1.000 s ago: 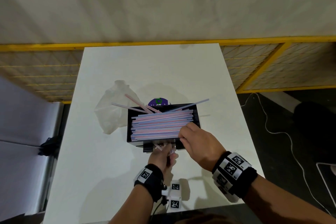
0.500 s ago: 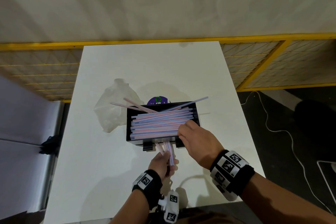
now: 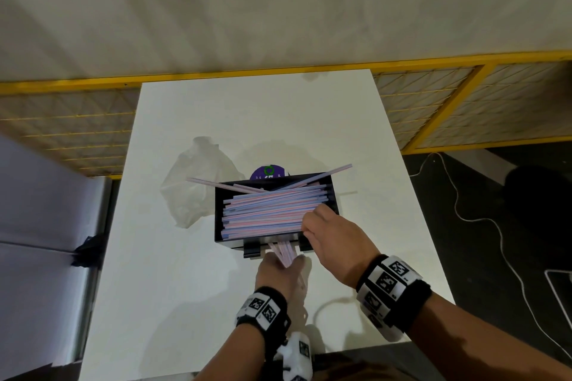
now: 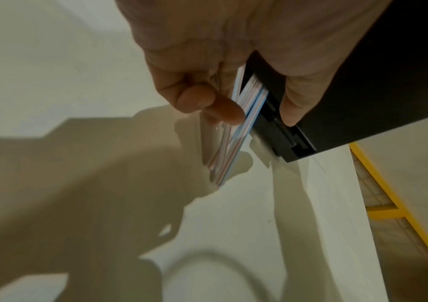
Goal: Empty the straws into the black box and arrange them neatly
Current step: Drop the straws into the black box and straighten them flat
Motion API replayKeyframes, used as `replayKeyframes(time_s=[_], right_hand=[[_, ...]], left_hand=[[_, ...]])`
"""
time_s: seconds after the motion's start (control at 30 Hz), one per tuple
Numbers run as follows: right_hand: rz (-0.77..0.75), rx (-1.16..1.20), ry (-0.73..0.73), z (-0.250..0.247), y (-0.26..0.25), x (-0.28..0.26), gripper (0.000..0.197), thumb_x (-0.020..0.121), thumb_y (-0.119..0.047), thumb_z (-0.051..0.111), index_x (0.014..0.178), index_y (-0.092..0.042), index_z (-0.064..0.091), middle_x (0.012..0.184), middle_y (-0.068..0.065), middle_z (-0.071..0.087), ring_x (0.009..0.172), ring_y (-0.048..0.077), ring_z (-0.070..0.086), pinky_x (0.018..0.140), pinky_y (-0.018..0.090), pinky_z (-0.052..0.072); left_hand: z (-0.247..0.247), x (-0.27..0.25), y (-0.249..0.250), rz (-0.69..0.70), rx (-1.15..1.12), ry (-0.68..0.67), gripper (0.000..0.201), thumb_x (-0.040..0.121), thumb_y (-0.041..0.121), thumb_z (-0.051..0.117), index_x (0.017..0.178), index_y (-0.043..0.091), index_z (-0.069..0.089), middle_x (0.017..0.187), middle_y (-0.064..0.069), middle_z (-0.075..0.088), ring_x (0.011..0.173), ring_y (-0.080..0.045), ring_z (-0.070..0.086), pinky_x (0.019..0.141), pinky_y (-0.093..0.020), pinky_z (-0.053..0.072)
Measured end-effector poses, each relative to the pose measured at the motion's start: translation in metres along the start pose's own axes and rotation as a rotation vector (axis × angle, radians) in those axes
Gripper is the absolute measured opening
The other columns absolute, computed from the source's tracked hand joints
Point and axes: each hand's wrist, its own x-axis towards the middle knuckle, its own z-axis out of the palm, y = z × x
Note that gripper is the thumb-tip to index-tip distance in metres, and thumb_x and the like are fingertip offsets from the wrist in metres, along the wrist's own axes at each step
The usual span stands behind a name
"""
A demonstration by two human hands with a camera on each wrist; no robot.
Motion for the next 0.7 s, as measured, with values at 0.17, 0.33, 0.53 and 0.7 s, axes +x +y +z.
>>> replayKeyframes(time_s=[0.17, 0.33, 0.53, 0.7], right_hand=[[-0.004, 0.001, 0.005, -0.001, 0.0, -0.001, 0.009, 0.107, -0.023, 0.044, 0.107, -0.019, 0.052, 0.109, -0.001, 0.046, 0.077, 0.023, 0.052, 0.069, 0.041, 0.051], [0.005, 0.008, -0.001, -0.003, -0.002, -0.002, 0.011, 0.107, -0.023, 0.043, 0.109, -0.017, 0.053, 0.11, -0.001, 0.046, 0.077, 0.023, 0.053, 0.069, 0.041, 0.052], [0.013, -0.003, -0.001, -0.004, -0.003, -0.001, 0.005, 0.105, -0.017, 0.047, 0.106, -0.018, 0.052, 0.108, -0.002, 0.046, 0.071, 0.019, 0.046, 0.067, 0.039, 0.051], [-0.005, -0.014, 0.024, -0.006, -0.003, -0.002, 0.007, 0.101, -0.012, 0.056, 0.102, -0.018, 0.054, 0.103, -0.005, 0.048, 0.068, 0.014, 0.04, 0.061, 0.027, 0.045]], left_hand=[[0.008, 0.018, 0.017, -0.056, -0.197, 0.025, 0.035, 0.09, 0.038, 0.069, 0.072, 0.011, 0.058, 0.054, -0.005, 0.064, 0.044, -0.022, 0.057, 0.057, -0.033, 0.05], [0.004, 0.023, 0.01, -0.047, -0.167, -0.026, 0.031, 0.1, 0.029, 0.057, 0.079, 0.006, 0.06, 0.059, -0.007, 0.062, 0.045, -0.02, 0.054, 0.053, -0.027, 0.044], [-0.013, 0.013, -0.009, 0.065, 0.233, -0.176, 0.029, 0.104, 0.03, 0.043, 0.082, 0.013, 0.052, 0.078, -0.006, 0.06, 0.068, -0.025, 0.056, 0.065, -0.031, 0.044], [-0.034, -0.004, -0.041, 0.116, 0.419, -0.231, 0.022, 0.106, 0.028, 0.044, 0.092, 0.013, 0.053, 0.088, -0.002, 0.061, 0.077, -0.018, 0.055, 0.069, -0.025, 0.042]])
